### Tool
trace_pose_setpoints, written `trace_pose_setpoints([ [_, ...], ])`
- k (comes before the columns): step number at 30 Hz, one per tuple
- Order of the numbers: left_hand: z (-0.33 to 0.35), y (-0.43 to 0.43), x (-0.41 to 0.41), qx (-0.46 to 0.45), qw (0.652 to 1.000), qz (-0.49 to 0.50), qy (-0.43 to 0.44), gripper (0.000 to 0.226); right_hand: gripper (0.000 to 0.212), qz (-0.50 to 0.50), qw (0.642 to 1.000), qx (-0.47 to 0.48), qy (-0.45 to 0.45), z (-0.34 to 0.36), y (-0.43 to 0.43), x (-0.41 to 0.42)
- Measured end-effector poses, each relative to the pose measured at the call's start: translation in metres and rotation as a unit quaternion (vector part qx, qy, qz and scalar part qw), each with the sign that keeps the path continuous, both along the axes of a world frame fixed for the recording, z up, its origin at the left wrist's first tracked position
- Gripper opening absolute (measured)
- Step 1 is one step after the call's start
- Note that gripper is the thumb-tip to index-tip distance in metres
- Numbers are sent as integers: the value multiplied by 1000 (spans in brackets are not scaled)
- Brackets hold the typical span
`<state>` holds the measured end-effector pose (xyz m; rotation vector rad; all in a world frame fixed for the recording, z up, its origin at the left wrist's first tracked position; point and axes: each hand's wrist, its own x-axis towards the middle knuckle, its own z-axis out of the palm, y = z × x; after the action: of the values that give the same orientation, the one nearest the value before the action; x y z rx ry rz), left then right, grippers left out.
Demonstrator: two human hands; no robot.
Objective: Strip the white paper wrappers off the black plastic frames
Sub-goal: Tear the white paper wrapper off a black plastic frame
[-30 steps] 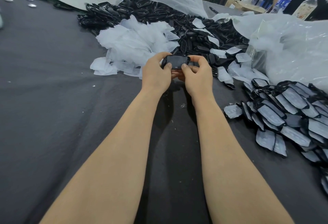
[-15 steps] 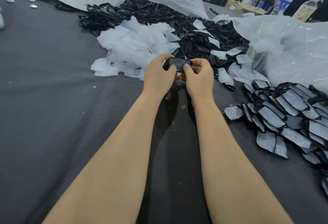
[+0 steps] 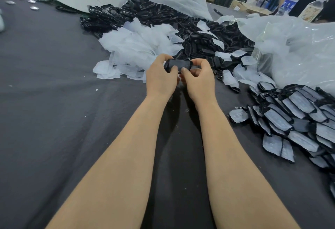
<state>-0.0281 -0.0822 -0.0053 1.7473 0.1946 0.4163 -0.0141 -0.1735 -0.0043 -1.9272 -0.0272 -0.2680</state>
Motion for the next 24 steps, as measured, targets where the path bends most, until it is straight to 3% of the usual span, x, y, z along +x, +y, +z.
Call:
trace_pose_setpoints([
  [10, -2, 2, 5, -26, 999, -33, 24, 29, 15, -22, 999, 30, 16, 0, 0, 1],
  [24, 1, 0, 0, 14, 1000, -10, 3, 21, 13, -39, 999, 3, 1, 2, 1, 0],
])
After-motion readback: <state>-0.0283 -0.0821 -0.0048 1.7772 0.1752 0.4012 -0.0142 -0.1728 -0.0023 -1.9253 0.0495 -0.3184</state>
